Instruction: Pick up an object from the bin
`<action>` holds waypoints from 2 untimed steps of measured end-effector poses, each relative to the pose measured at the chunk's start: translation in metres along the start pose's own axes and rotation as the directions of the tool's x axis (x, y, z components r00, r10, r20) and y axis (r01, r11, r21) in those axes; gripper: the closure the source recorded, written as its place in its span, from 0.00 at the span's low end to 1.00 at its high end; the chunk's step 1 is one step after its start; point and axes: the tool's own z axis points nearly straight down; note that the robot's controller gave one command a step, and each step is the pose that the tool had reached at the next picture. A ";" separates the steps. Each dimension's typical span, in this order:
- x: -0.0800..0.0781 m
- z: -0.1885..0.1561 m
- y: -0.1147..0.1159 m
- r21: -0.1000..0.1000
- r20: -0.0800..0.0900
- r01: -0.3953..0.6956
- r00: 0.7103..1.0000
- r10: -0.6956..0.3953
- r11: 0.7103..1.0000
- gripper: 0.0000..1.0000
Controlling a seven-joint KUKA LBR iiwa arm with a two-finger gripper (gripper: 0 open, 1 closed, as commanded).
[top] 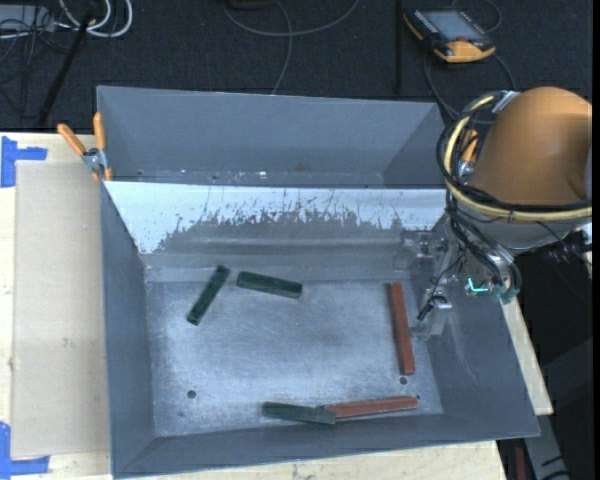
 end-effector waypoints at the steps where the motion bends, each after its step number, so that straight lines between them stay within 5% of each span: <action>1: 0.000 0.174 -0.070 0.001 0.002 0.659 0.752 -0.659 0.752 0.00; 2: -0.019 0.140 -0.061 0.009 0.010 0.686 0.727 -0.686 0.727 0.00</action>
Offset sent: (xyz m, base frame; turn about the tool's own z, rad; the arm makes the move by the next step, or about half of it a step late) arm -0.0001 -0.0703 -0.1713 -0.7211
